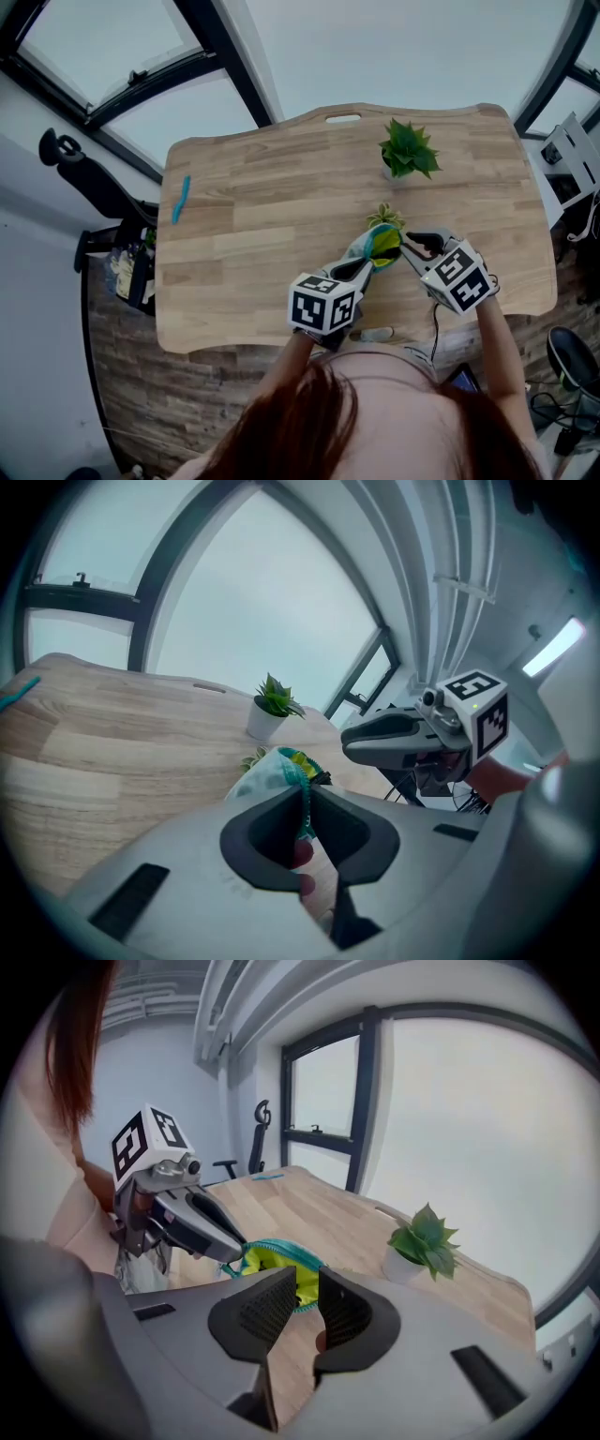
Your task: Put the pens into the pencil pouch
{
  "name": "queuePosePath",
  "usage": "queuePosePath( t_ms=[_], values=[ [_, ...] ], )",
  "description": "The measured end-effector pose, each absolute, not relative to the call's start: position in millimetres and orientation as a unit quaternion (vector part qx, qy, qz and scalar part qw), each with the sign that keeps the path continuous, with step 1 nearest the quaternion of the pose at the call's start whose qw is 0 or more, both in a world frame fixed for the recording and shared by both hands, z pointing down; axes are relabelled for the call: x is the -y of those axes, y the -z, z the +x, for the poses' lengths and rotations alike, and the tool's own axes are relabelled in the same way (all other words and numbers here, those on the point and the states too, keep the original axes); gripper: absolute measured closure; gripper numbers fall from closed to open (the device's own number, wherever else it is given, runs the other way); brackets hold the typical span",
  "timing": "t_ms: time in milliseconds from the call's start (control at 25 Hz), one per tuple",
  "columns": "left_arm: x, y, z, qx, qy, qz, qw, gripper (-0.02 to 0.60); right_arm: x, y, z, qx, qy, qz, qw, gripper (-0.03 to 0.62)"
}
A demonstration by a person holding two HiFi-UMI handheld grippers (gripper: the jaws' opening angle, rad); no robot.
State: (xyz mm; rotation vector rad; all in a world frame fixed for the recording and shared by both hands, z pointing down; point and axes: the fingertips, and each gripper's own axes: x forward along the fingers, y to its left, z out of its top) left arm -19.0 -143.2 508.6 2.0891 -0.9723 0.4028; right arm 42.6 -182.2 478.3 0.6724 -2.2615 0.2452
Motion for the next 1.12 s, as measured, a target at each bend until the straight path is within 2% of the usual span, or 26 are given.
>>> queuePosePath(
  t_ms=[360,1120],
  values=[
    [133.2,-511.1,-26.6,0.399,-0.164,0.813,0.391,0.531,177.0,-481.3,64.1,0.869,-0.159,0.36,0.3,0.557],
    [113.2,-493.9,-52.0,0.41,-0.138,0.824,0.367,0.523,154.5,-470.3,53.3,0.856,-0.161,0.427,0.245,0.577]
  ],
)
